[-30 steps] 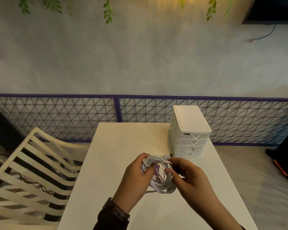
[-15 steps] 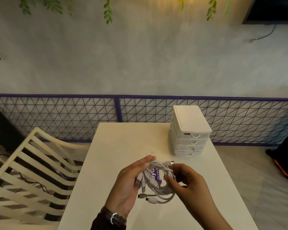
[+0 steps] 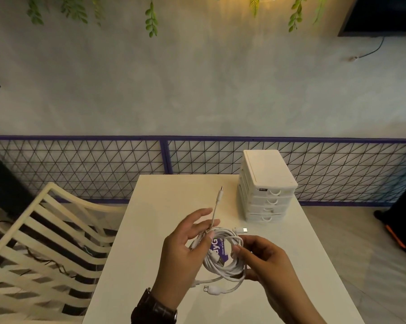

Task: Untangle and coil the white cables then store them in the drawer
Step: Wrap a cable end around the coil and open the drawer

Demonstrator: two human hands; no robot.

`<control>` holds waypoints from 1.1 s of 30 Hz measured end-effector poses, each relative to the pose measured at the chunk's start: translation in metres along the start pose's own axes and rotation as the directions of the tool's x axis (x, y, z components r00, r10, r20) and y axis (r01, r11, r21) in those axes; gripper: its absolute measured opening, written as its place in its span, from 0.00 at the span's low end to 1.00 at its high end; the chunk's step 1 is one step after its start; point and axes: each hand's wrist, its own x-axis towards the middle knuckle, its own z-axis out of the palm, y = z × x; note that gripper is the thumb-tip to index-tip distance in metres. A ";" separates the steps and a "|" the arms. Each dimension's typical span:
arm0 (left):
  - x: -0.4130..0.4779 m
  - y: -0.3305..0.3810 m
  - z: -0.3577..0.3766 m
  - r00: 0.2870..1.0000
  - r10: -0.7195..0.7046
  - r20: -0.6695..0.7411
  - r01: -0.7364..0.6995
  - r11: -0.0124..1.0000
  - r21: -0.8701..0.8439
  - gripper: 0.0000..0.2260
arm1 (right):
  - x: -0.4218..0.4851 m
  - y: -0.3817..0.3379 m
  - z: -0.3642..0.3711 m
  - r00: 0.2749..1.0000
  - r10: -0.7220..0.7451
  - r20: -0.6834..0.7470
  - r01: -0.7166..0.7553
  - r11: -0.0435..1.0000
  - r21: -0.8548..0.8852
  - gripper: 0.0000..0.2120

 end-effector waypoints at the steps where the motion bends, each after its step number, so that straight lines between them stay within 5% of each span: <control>1: 0.000 0.000 -0.002 0.999 0.032 0.015 -0.033 0.998 0.050 0.16 | 0.000 -0.001 0.000 1.000 -0.005 0.004 0.005 1.000 -0.001 0.05; 5: 0.001 -0.002 -0.006 0.991 0.089 0.096 -0.102 0.984 0.149 0.09 | -0.001 -0.003 0.000 0.998 -0.054 -0.021 0.054 0.999 0.001 0.05; 15: -0.016 -0.013 0.017 0.963 -0.180 0.202 0.187 0.982 -0.015 0.06 | 0.011 0.005 0.002 0.983 -0.058 -0.172 0.063 0.998 0.023 0.04; 19: -0.016 -0.006 0.020 0.927 -0.335 0.171 0.362 0.918 -0.162 0.12 | 0.014 0.006 0.001 0.975 -0.079 -0.207 0.085 0.996 0.023 0.06; 25: -0.017 0.006 0.022 0.913 -0.368 0.176 0.402 0.886 -0.231 0.12 | 0.014 0.007 0.001 0.952 -0.078 -0.297 0.135 0.975 0.176 0.12; 28: -0.028 0.007 0.036 0.909 -0.399 0.118 0.416 0.873 -0.255 0.12 | 0.014 0.010 0.002 0.936 -0.081 -0.344 0.123 0.987 0.103 0.10; 33: -0.039 0.005 0.048 0.896 -0.443 -0.006 0.417 0.847 -0.329 0.17 | 0.013 0.004 0.000 0.981 -0.007 -0.192 0.032 0.991 0.128 0.13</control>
